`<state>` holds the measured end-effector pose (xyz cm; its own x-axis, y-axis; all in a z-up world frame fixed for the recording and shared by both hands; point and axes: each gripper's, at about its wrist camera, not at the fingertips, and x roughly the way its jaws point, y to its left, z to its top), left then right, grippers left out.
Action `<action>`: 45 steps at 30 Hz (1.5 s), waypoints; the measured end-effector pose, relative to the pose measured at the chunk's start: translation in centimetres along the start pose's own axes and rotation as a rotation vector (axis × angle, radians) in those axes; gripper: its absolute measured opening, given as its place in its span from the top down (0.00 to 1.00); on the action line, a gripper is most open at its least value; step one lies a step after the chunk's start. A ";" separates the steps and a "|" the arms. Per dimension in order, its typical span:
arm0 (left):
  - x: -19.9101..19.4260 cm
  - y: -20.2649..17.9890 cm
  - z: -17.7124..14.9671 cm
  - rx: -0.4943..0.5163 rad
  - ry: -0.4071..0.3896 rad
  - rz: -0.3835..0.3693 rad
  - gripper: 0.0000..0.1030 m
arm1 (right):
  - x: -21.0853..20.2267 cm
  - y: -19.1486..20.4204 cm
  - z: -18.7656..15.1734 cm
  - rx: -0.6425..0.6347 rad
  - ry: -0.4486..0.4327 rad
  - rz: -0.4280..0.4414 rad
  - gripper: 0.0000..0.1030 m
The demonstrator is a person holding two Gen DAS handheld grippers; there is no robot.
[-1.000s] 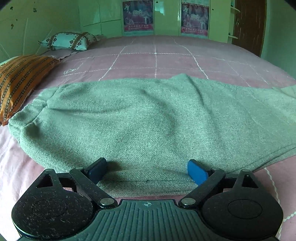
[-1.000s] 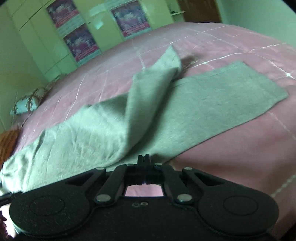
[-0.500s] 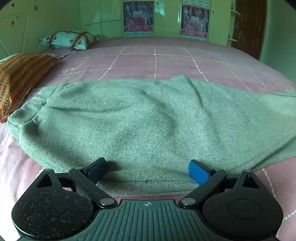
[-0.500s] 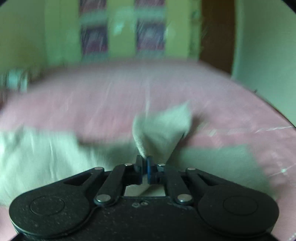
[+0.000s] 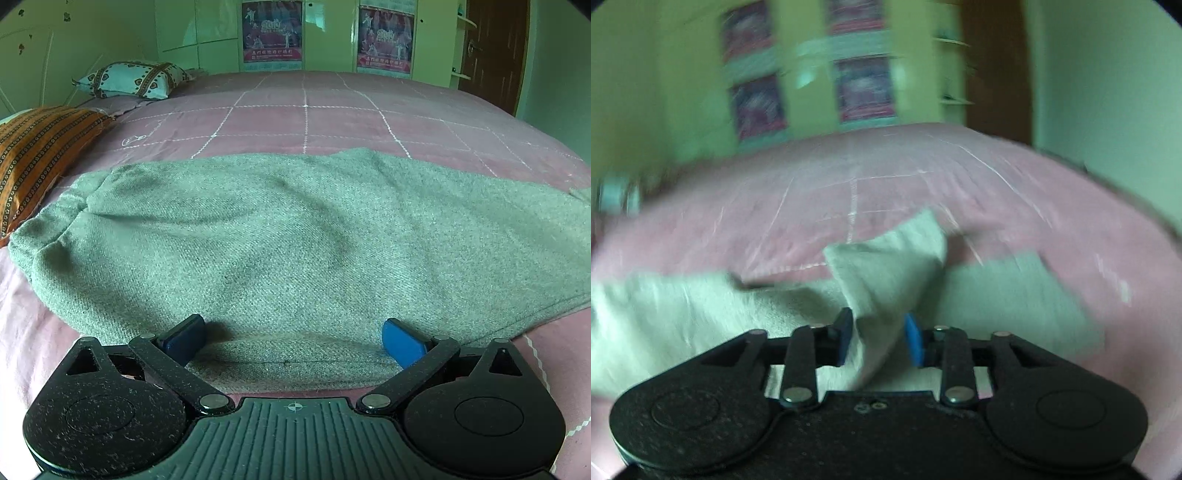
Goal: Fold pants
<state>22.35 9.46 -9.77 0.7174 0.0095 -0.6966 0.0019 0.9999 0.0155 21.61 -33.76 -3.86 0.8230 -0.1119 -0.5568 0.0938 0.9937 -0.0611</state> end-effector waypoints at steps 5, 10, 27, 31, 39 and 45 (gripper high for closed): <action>0.0 -0.1 0.0 0.001 0.000 0.000 0.02 | 3.0 4.1 0.8 -0.331 0.027 -0.096 0.73; 0.0 0.0 0.0 -0.002 -0.002 -0.002 0.02 | 1.3 -2.4 1.7 0.113 -0.036 -0.099 1.00; 0.1 -0.3 -0.1 0.007 -0.002 0.001 0.00 | 2.3 -16.3 -7.4 0.995 0.006 0.072 0.98; 0.1 -0.3 -0.1 0.009 -0.001 0.002 0.00 | 2.5 -14.7 -4.5 0.824 0.006 0.067 1.00; 0.1 -0.5 -0.1 0.012 -0.004 0.008 0.00 | -4.3 -10.1 7.6 0.530 -0.369 0.240 1.00; 0.1 -0.6 -0.2 0.013 -0.006 0.011 0.00 | -2.1 -13.7 -1.2 0.684 -0.206 0.122 1.00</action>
<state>22.28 8.89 -9.94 0.7214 0.0204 -0.6922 0.0033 0.9995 0.0328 17.95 -47.13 -2.89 0.9326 -0.0651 -0.3551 0.2683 0.7832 0.5609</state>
